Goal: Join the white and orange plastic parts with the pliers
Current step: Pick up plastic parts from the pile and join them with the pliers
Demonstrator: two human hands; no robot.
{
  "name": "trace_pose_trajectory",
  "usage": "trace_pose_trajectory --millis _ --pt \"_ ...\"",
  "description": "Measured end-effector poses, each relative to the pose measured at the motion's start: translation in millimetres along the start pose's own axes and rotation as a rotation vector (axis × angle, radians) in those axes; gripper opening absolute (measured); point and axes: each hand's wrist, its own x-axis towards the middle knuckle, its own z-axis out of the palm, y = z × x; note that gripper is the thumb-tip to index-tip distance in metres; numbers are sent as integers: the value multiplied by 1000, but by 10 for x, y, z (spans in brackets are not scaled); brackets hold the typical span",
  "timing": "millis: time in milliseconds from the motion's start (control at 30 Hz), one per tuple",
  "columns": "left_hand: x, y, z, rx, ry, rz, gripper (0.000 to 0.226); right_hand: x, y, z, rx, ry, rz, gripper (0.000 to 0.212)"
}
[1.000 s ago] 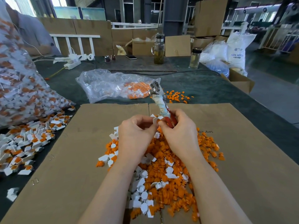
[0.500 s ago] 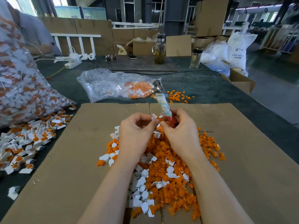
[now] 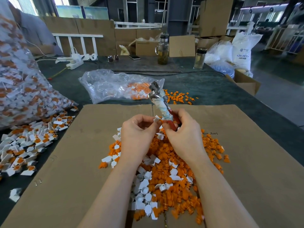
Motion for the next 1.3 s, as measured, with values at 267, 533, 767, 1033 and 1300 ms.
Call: trace_pose_trajectory --millis 267,533,767,1033,1300 --pt "27 38 -61 -383 23 -120 9 31 64 -175 123 -190 139 16" --pt "62 43 -135 -436 36 -73 8 21 33 -301 -73 -472 131 24" --pt "71 41 -170 -433 38 -56 9 5 23 -333 -94 -534 128 28" --pt "64 44 -121 -273 62 -60 10 7 50 -168 -89 -307 64 15" --pt "-22 25 23 42 21 39 18 21 6 -34 -29 -91 15 15"
